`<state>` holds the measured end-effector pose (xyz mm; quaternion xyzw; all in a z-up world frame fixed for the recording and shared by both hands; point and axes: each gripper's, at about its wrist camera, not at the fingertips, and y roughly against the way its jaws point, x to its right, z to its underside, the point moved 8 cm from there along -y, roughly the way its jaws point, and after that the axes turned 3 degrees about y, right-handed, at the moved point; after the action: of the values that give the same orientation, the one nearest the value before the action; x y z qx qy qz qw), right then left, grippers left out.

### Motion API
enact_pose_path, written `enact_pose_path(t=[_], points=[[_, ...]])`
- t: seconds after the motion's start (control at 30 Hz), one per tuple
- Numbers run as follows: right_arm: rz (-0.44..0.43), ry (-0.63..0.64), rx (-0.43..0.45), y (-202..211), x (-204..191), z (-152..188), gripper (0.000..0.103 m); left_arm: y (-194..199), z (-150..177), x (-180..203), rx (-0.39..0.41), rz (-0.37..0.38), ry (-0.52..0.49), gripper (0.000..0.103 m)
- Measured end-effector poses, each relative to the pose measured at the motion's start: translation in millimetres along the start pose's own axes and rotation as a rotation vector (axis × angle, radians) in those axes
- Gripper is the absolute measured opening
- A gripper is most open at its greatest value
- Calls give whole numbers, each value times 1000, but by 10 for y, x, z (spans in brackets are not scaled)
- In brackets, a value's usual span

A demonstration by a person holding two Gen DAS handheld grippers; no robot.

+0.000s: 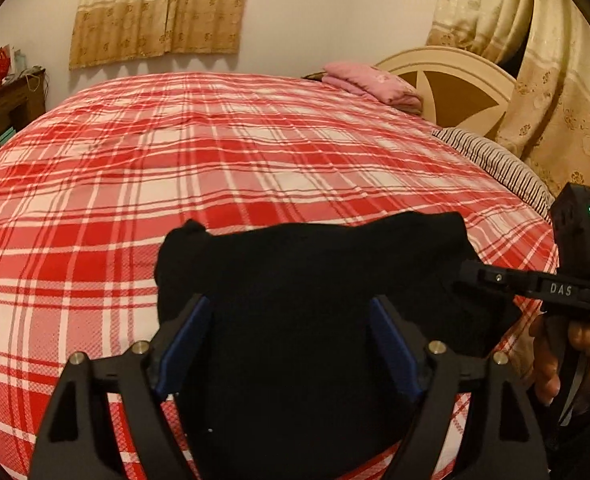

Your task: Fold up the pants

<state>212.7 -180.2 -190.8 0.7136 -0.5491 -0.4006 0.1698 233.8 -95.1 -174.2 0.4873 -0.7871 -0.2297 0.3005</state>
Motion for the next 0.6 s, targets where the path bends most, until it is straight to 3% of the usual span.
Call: enact_pose_path(t=[0.03, 0.07, 0.13, 0.2, 0.43, 0.5, 0.6], points=[[-4, 1, -2, -9, 4, 11, 58, 6, 14, -16, 0, -1, 6, 84], [-11, 0, -8, -8, 6, 19, 41, 10, 18, -27, -1, 0, 13, 84], [-20, -1, -13, 18, 17, 37, 17, 22, 33, -42, -1, 5, 25, 84], [-55, -4, -3, 92, -18, 29, 13, 27, 33, -46, 0, 9, 27, 84], [-56, 112, 81, 507, -312, -111, 10, 94, -23, -71, 23, 8, 37, 86], [-36, 119, 94, 575, -302, -156, 10, 84, -21, -82, 27, -2, 32, 93], [26, 85, 82, 527, -76, -164, 10, 4, 33, -127, 11, -35, 21, 93]])
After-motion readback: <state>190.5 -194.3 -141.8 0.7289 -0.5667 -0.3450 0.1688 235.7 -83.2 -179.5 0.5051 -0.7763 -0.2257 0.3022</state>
